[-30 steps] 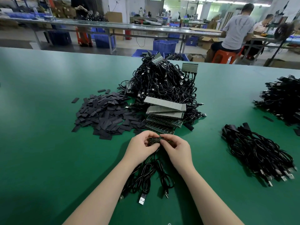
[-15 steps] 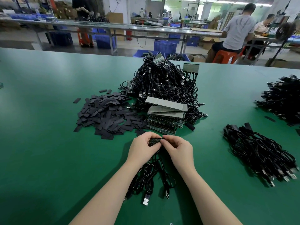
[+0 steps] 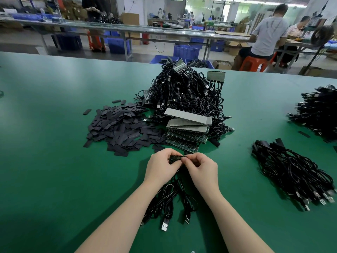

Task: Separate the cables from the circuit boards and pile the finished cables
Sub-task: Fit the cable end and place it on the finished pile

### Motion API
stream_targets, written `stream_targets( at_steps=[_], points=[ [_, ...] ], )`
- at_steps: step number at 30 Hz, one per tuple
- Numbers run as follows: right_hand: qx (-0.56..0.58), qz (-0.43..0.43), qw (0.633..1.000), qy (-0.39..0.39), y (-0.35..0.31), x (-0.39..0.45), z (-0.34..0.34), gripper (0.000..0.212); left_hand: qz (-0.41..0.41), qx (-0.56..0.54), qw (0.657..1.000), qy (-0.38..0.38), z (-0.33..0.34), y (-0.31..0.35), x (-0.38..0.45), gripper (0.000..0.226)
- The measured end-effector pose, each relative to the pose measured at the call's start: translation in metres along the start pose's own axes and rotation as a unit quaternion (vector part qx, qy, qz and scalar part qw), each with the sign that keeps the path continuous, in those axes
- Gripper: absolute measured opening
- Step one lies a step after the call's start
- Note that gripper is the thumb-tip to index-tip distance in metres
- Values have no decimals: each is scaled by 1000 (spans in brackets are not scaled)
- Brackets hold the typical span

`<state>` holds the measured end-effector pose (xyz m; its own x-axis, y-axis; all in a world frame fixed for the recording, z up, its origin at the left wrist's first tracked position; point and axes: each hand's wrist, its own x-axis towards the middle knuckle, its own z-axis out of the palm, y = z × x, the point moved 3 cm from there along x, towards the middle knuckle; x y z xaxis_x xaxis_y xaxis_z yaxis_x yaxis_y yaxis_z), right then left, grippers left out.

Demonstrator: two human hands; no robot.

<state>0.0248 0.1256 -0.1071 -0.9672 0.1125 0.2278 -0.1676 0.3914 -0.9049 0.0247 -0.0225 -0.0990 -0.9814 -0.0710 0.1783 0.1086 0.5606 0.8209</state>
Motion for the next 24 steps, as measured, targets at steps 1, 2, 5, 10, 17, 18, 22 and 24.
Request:
stream_targets(
  at_steps=[1,2,5,10,17,18,22,24],
  points=[
    [0,-1,1000,-1,0,0,0,22,1,1,1000,0,0,0,0,22],
    [-1,-2,1000,-1,0,0,0,21,2,0,1000,1,0,-1,0,22],
    [-8,-10,1000,-1,0,-1,0,18,6,2,1000,2,0,0,0,24],
    [-20,-21,1000,2,-1,-1,0,19,8,-4,1000,10,1,-1,1,26],
    [-35,-38,999,10,-1,-2,0,18,10,-5,1000,14,3,-2,0,26],
    [-34,-39,999,10,-1,-2,0,18,9,-7,1000,13,3,-2,0,25],
    [-29,-41,999,11,-1,-2,0,18,4,-13,1000,6,4,-3,1,20],
    [-25,-39,999,7,-1,-2,0,19,5,-23,1000,2,3,-4,1,22]
  ],
)
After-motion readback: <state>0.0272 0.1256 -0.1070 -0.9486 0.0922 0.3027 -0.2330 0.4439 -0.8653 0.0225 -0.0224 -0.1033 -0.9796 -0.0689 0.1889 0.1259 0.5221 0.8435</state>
